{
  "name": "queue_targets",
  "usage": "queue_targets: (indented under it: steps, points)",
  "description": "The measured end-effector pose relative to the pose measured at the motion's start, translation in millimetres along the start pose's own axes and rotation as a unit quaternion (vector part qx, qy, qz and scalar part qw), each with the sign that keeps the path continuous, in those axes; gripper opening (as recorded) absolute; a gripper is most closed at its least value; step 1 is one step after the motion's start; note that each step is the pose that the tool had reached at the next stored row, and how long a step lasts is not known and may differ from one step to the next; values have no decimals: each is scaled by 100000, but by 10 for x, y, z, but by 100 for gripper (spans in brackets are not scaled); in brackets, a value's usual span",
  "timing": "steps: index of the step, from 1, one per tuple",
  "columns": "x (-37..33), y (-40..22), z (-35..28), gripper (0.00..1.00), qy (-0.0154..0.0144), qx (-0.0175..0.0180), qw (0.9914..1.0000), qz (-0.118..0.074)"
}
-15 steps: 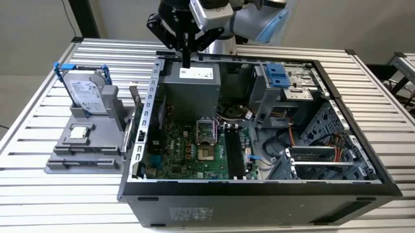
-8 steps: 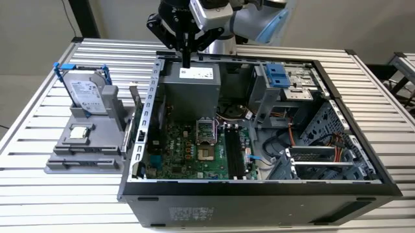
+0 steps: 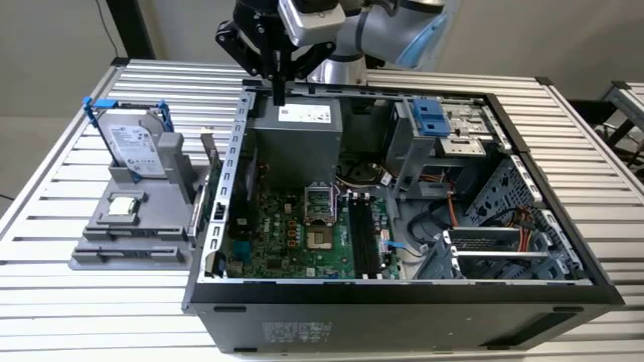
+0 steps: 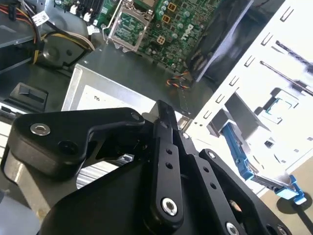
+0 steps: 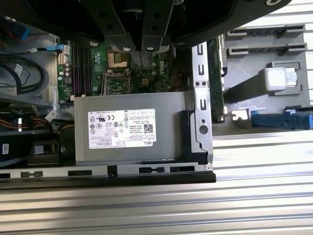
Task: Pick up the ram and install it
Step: 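Reach for the ram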
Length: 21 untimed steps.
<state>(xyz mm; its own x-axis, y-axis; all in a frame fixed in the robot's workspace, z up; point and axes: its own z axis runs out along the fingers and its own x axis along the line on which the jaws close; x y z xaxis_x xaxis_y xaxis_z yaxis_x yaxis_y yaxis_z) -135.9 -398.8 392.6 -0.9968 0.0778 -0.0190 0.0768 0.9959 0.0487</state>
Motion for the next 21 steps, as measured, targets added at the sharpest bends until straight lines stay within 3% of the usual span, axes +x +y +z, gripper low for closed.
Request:
queue_targets:
  steps: [21]
  points:
    - [563, -43, -13, 0, 1, 1, 100000, -6]
